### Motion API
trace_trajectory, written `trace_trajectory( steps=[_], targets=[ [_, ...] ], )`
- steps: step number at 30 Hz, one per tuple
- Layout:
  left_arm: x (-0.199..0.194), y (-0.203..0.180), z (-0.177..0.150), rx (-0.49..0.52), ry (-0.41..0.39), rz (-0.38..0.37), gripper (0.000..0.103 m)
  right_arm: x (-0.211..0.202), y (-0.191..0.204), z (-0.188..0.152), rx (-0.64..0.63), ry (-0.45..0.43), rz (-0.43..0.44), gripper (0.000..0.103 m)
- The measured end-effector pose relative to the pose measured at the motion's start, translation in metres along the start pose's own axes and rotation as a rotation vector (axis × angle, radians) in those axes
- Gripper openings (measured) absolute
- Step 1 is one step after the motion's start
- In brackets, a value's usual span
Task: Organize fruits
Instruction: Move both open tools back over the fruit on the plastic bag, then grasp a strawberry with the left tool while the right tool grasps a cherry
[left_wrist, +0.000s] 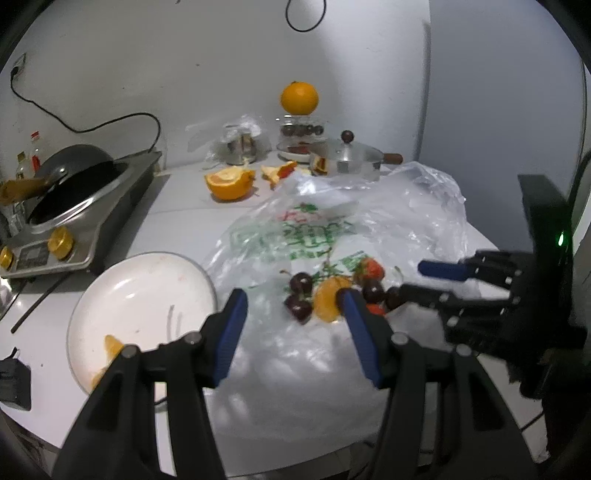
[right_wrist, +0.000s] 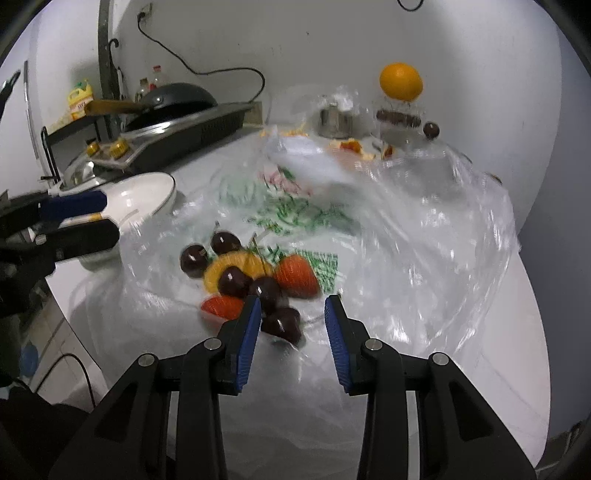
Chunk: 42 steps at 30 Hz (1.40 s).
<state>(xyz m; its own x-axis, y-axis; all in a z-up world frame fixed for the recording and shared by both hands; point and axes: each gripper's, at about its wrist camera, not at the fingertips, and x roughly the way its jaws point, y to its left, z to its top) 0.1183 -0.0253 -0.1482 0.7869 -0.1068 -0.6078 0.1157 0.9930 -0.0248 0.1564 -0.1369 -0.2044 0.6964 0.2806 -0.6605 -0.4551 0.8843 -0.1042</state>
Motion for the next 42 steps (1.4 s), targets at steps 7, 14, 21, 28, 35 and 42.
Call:
trace_trajectory(
  steps=[7, 14, 21, 28, 35, 42],
  targets=[
    [0.017, -0.025, 0.007, 0.037, 0.002, -0.035, 0.056, 0.007, -0.006, -0.014, 0.013, 0.033, 0.023, 0.038],
    [0.042, -0.041, 0.005, 0.042, 0.054, -0.047, 0.056, 0.01, -0.01, -0.024, 0.018, 0.043, 0.067, 0.038],
    [0.065, -0.052, 0.001, 0.059, 0.116, -0.061, 0.056, 0.01, -0.014, -0.026, 0.012, 0.024, 0.096, 0.038],
    [0.083, -0.049, -0.01, 0.004, 0.216, -0.081, 0.056, 0.012, -0.012, -0.027, -0.03, 0.016, 0.111, 0.038],
    [0.09, -0.045, -0.017, -0.016, 0.269, -0.105, 0.056, 0.012, -0.012, -0.028, -0.067, 0.008, 0.129, 0.038],
    [0.09, -0.052, -0.018, 0.035, 0.256, -0.088, 0.056, 0.011, -0.016, -0.025, -0.07, 0.006, 0.176, 0.038]
  ],
)
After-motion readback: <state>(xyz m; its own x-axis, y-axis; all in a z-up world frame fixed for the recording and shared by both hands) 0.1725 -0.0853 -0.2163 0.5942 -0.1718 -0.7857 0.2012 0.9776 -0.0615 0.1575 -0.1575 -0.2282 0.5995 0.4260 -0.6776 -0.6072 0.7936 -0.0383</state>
